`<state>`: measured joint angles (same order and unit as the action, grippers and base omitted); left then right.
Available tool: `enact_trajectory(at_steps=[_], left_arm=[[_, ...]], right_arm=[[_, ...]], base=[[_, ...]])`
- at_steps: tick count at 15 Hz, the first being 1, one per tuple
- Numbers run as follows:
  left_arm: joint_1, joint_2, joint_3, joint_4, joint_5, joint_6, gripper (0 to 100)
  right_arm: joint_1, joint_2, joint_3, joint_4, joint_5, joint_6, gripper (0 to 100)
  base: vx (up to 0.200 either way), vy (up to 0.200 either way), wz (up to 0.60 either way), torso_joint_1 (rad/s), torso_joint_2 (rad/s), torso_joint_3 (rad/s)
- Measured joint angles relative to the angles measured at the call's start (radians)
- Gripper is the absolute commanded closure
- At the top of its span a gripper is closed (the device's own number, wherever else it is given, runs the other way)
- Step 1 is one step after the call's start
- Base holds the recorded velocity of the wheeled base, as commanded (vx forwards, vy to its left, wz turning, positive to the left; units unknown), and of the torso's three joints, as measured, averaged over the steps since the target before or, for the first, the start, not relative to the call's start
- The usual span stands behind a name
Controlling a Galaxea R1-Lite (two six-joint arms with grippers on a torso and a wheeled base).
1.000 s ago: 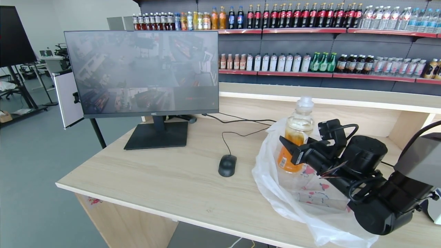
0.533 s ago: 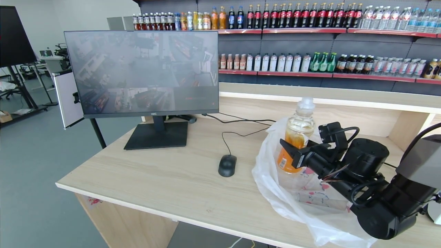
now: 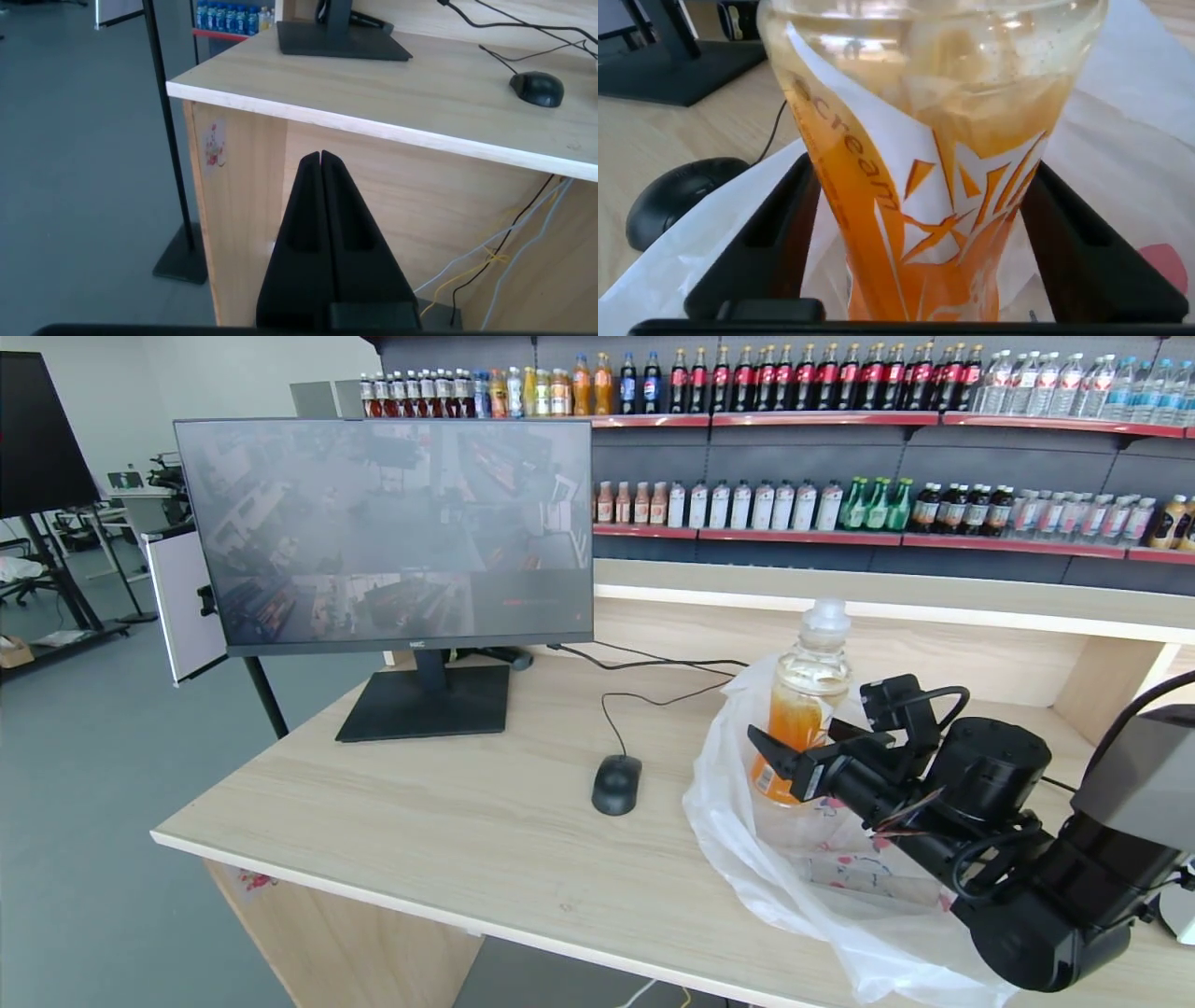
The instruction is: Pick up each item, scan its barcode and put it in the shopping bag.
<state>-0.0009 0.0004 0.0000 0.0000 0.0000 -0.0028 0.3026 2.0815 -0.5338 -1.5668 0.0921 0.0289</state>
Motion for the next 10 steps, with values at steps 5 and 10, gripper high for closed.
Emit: enact_trajectory(at_steps=[5,10], left_arm=[[0.0,0.0,0.0,0.0,0.0,0.001,100],[0.001,0.0,0.0,0.001,0.0,0.001,100]], right_arm=[[-0.006,-0.014,-0.006,-0.002,0.0,-0.004,0],[-0.01,-0.042,-0.006,-0.003,0.0,-0.018,0]], base=[[0.0,0.0,0.0,0.0,0.0,0.0],[0.0,0.0,0.0,0.0,0.0,0.0]])
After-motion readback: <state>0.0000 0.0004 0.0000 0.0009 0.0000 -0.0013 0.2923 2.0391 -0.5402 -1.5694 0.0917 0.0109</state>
